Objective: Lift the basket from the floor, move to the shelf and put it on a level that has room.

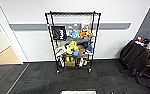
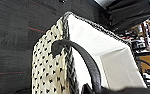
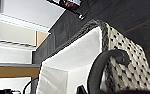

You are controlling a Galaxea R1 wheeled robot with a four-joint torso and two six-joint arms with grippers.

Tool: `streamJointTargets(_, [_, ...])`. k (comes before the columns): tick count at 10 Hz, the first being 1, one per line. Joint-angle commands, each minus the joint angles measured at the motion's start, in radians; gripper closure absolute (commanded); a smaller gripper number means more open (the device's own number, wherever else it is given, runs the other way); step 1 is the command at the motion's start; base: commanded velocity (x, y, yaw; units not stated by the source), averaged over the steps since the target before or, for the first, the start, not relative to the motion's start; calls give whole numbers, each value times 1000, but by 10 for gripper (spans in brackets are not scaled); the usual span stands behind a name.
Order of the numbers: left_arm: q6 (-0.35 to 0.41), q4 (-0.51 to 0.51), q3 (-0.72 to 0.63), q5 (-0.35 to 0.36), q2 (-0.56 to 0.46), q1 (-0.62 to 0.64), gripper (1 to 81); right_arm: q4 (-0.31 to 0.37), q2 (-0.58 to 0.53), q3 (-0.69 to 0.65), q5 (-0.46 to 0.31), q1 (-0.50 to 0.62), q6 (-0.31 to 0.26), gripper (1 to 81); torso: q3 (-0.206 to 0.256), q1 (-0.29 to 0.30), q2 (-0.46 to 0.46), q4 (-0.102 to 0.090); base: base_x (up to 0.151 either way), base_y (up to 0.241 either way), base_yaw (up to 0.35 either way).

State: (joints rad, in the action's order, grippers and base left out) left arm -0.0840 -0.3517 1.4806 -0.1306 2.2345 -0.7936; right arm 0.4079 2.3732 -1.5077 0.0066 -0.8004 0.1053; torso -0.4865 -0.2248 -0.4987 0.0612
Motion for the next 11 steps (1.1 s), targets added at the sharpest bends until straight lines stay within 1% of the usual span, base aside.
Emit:
streamJointTargets(1, [-2,-9,-121,-15,-71,102,811,11,-93,141,32,94,-3,811,-1,62,96,0,0,0,0])
streamJointTargets(3, [-2,-10,-123,-15,-73,102,811,11,-99,153,33,80,-6,811,12,106,161,0,0,0,0])
streamJointTargets(6, [-2,-9,-124,-17,-76,101,811,11,-125,155,39,69,-6,811,13,174,265,0,0,0,0])
streamJointTargets(7, [0,-9,-129,-17,-76,95,811,11,-139,167,53,65,-6,811,13,129,196,0,0,0,0])
streamJointTargets(9, [0,-9,-132,-18,-79,87,811,11,-156,187,55,56,-4,811,103,147,222,0,0,0,0])
streamJointTargets(11, [3,-7,-134,-26,-81,75,811,9,-159,192,55,40,-7,811,118,153,231,0,0,0,0])
